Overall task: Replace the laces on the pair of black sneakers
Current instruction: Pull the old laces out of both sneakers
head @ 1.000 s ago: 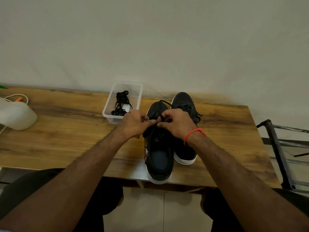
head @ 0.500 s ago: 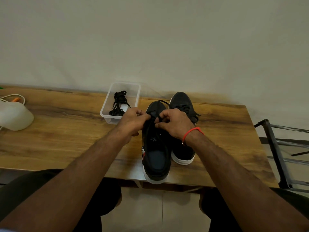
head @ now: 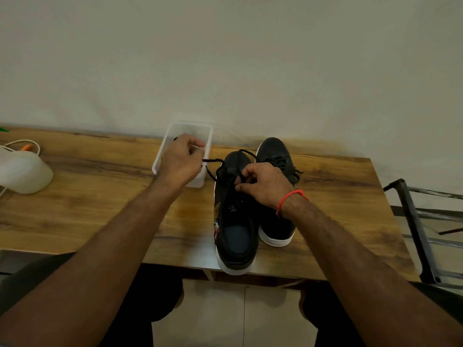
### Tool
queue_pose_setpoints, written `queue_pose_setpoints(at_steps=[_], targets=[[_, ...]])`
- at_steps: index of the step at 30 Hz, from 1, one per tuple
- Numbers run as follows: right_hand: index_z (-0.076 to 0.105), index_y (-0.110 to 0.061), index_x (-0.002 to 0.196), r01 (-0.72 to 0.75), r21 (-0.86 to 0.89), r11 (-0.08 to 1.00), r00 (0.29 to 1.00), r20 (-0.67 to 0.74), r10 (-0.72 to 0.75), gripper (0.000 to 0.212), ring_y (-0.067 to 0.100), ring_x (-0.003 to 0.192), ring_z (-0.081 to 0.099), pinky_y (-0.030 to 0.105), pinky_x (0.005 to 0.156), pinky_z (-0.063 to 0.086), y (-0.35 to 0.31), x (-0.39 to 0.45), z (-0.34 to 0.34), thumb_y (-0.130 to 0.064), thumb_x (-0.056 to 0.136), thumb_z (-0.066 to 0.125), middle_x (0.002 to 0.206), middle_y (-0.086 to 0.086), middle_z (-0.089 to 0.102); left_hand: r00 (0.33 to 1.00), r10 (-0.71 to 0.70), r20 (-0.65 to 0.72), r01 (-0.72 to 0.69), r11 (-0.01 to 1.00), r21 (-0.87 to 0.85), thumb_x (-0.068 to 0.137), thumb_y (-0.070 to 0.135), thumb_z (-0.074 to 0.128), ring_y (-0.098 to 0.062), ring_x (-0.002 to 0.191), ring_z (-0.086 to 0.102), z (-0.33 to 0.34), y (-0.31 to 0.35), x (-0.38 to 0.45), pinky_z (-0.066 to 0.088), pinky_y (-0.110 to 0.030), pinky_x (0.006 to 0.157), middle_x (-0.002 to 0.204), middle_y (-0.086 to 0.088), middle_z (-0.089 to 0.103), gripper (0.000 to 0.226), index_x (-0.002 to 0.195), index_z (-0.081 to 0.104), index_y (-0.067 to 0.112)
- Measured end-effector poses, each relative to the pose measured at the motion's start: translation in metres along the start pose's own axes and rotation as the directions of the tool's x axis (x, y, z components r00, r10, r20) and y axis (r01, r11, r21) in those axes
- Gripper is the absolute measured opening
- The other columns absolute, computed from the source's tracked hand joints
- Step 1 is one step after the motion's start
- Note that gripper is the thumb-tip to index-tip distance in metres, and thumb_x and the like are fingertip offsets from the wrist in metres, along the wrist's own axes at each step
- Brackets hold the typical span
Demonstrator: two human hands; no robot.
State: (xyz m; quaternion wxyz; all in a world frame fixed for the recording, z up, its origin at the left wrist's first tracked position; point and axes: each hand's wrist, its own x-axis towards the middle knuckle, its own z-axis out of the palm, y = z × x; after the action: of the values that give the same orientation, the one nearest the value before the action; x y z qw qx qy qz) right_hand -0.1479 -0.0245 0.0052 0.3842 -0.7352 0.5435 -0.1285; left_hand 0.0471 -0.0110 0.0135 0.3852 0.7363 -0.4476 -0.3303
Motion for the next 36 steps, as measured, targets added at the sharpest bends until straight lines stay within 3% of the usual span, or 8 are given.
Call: queue_pose_setpoints(at_steps=[4, 8, 12, 15, 22, 29, 33, 36], targets=[[0.069, -0.023, 0.092, -0.016, 0.040, 0.999, 0.998, -0.057, 0.018, 0.008, -0.004, 0.071, 0.057, 0.005, 0.059, 0.038, 0.002, 0.001, 0.000, -0.017, 0.090, 0.073, 0.077, -0.013, 0.063, 0.959, 0.109, 0.263, -0.195, 0.925, 0.327, 0.098, 0.027, 0.064, -0.013, 0.111, 0.059, 0.008, -0.001, -0.011, 0.050, -0.036, 0.093, 0.117, 0.008, 0.064, 0.018, 0.116, 0.067, 0.032], [0.068, -0.024, 0.086, -0.047, 0.184, 0.982, 0.995, -0.078, 0.062, 0.016, 0.013, 0.073, 0.067, 0.023, 0.074, 0.055, 0.003, 0.002, -0.002, -0.008, 0.086, 0.072, 0.072, 0.000, 0.064, 0.938, 0.192, 0.289, -0.333, 0.726, 0.602, 0.098, 0.040, 0.061, -0.027, 0.130, 0.048, 0.019, -0.004, -0.022, 0.043, -0.053, 0.102, 0.139, 0.001, 0.055, 0.035, 0.133, 0.059, 0.041], [0.063, -0.016, 0.089, -0.152, 0.524, 0.838, 0.982, -0.013, 0.186, 0.018, 0.020, 0.073, 0.068, 0.040, 0.084, 0.060, -0.001, 0.001, -0.007, 0.001, 0.091, 0.056, 0.078, 0.006, 0.062, 0.934, 0.187, 0.305, -0.332, 0.767, 0.549, 0.101, 0.049, 0.051, -0.031, 0.136, 0.040, 0.024, -0.004, -0.021, 0.034, -0.055, 0.103, 0.143, 0.004, 0.053, 0.032, 0.131, 0.061, 0.043], [0.061, -0.015, 0.088, -0.170, 0.656, 0.736, 0.972, -0.014, 0.236, 0.016, 0.015, 0.065, 0.064, 0.046, 0.081, 0.060, -0.002, 0.001, -0.010, -0.001, 0.090, 0.053, 0.069, 0.002, 0.058, 0.908, 0.100, 0.406, -0.299, 0.834, 0.464, 0.081, 0.077, 0.054, -0.028, 0.135, 0.044, 0.026, 0.005, -0.024, 0.038, -0.055, 0.107, 0.143, 0.008, 0.053, 0.067, 0.139, 0.051, 0.042], [0.048, -0.004, 0.092, -0.070, 0.881, 0.467, 0.932, -0.109, 0.346, 0.010, 0.026, 0.048, 0.063, 0.053, 0.072, 0.061, -0.016, -0.006, -0.031, 0.003, 0.092, 0.041, 0.043, 0.001, 0.043, 0.906, -0.005, 0.424, -0.159, 0.922, 0.352, 0.090, 0.020, 0.072, -0.022, 0.109, 0.064, 0.022, 0.001, -0.026, 0.058, -0.039, 0.090, 0.134, -0.005, 0.060, 0.068, 0.150, 0.041, 0.026], [0.066, -0.007, 0.103, 0.021, 0.573, 0.819, 0.868, -0.417, 0.269, 0.014, 0.014, 0.037, 0.051, 0.043, 0.060, 0.060, -0.007, -0.009, -0.072, -0.012, 0.097, 0.054, 0.049, -0.004, 0.048, 0.903, -0.016, 0.430, -0.140, 0.934, 0.328, 0.094, 0.011, 0.066, -0.024, 0.088, 0.071, 0.020, 0.005, -0.029, 0.064, -0.041, 0.070, 0.131, -0.006, 0.059, 0.062, 0.150, 0.041, 0.025], [0.058, -0.017, 0.134, -0.007, 0.291, 0.957, 0.814, -0.554, 0.174, 0.039, 0.016, 0.094, 0.066, 0.040, 0.096, 0.053, 0.006, -0.002, -0.083, -0.029, 0.097, 0.061, 0.103, -0.001, 0.066, 0.920, 0.051, 0.389, -0.200, 0.914, 0.352, 0.096, 0.019, 0.066, -0.015, 0.087, 0.065, 0.025, 0.004, -0.031, 0.057, -0.026, 0.058, 0.122, 0.000, 0.055, 0.046, 0.140, 0.052, 0.023], [0.047, -0.017, 0.146, -0.097, 0.054, 0.994, 0.825, -0.555, 0.111, 0.056, 0.026, 0.121, 0.053, 0.041, 0.106, 0.044, 0.017, 0.000, -0.078, -0.036, 0.095, 0.063, 0.134, 0.006, 0.054, 0.927, 0.171, 0.333, -0.308, 0.854, 0.419, 0.096, 0.029, 0.066, -0.012, 0.102, 0.056, 0.031, -0.003, -0.029, 0.045, -0.021, 0.077, 0.128, 0.000, 0.057, 0.037, 0.132, 0.058, 0.023]])
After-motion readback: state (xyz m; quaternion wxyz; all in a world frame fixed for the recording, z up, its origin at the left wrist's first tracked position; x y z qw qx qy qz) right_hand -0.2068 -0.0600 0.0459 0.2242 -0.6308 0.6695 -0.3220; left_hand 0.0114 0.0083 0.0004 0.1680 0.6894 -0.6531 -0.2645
